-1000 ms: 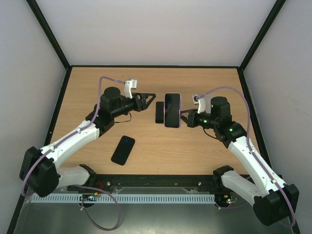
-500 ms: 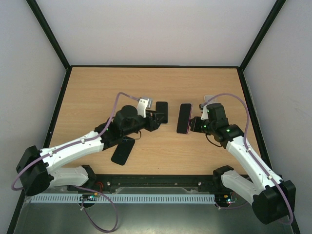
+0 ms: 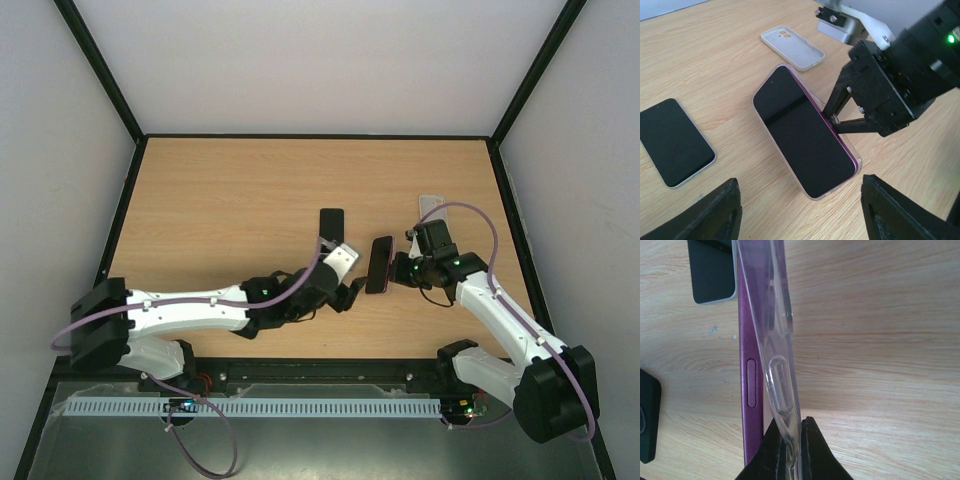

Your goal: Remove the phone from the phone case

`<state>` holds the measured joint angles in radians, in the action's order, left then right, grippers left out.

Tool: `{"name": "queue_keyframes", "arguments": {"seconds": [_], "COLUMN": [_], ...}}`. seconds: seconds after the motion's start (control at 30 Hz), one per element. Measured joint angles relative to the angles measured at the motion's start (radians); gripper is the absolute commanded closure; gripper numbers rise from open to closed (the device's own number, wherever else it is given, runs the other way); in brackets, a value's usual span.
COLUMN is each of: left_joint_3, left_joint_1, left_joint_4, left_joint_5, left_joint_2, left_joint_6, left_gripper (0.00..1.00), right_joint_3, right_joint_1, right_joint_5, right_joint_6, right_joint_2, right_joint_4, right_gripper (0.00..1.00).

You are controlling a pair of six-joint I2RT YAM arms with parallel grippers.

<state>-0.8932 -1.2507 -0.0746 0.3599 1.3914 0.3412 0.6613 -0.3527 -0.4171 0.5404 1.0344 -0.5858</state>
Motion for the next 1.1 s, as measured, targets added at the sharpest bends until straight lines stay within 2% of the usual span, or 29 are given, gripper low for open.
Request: {"name": "queue_keyframes", "arguments": {"seconds": [0.2,0.4,0.8,1.1], "left_joint_3": [-0.116,-0.13,-0.129,-0.174], "left_joint_1": [-0.042,-0.081,-0.113,-0.126], "left_joint_4": [0.085,0.098,0.035,0.044], "left_joint_5": [0.12,0.217,0.216,0.257], "left_joint_2": [0.153,0.241,0.331,0.437], "left_joint_6": [-0.05,-0.09,-0.189,-0.219], "left_gripper": [0.4,0.4,0.41,0.33], "right_joint_3": [-0.023,-0.047,-0.081,-0.075], "right_joint_1": [0.0,0.014,0.02,0.048], "right_joint_5": [-0.022,-0.02,-0.026,-0.081], "right_joint_6": [0.028,0.041,0.052,0.048], "right_joint_2": [0.0,0.037,0.138,0.239], "right_joint_4": [0.0,0.027,0.135,0.216], "right_gripper": [0.98,0.98,0.98,0.98]}}
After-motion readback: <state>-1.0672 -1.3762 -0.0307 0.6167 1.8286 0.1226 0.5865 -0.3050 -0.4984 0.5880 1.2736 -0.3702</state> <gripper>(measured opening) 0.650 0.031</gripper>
